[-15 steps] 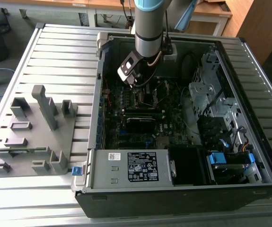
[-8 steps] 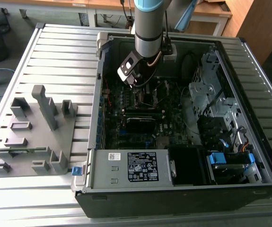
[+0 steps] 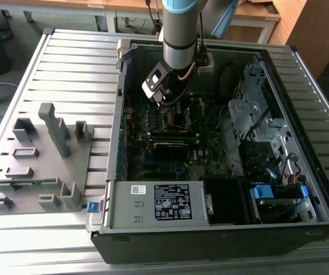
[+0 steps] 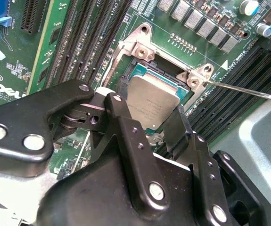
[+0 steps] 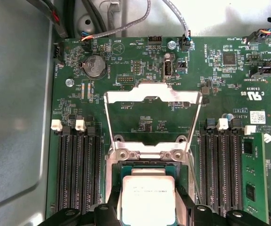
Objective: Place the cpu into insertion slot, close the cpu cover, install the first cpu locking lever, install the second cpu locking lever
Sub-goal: 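Place the cpu into insertion slot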
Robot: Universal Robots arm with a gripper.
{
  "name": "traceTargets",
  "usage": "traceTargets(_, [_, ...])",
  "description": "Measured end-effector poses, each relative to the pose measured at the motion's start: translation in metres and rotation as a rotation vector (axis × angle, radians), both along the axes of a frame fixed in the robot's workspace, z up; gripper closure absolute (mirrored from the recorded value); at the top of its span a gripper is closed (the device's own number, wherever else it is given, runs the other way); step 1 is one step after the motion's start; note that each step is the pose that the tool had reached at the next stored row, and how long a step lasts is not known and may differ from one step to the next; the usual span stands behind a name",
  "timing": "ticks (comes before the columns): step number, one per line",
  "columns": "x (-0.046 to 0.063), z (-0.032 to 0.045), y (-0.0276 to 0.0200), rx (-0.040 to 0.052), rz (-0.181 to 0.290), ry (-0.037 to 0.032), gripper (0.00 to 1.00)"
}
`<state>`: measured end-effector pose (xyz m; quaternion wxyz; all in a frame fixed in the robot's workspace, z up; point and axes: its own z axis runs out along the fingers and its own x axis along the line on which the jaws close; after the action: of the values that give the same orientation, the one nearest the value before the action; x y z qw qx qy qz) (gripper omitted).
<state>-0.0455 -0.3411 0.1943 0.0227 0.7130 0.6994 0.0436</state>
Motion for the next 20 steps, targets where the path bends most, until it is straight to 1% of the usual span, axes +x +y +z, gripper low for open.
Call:
traceTargets(11, [0.0005, 0.0007, -0.0001, -0.0022, 0.000, 0.0000, 0.46])
traceTargets(16, [0.0006, 0.0036, 0.0000, -0.0032, 0.000, -0.0003, 0.46])
traceTargets(17, [0.0006, 0.0036, 0.0000, -0.0069, 0.000, -0.0003, 0.46])
traceTargets(19, [0.0005, 0.0037, -0.0001, -0.0176, 0.000, 0.0000, 0.46])
traceTargets(20, [0.0005, 0.0036, -0.0001, -0.0205, 0.000, -0.0001, 0.46])
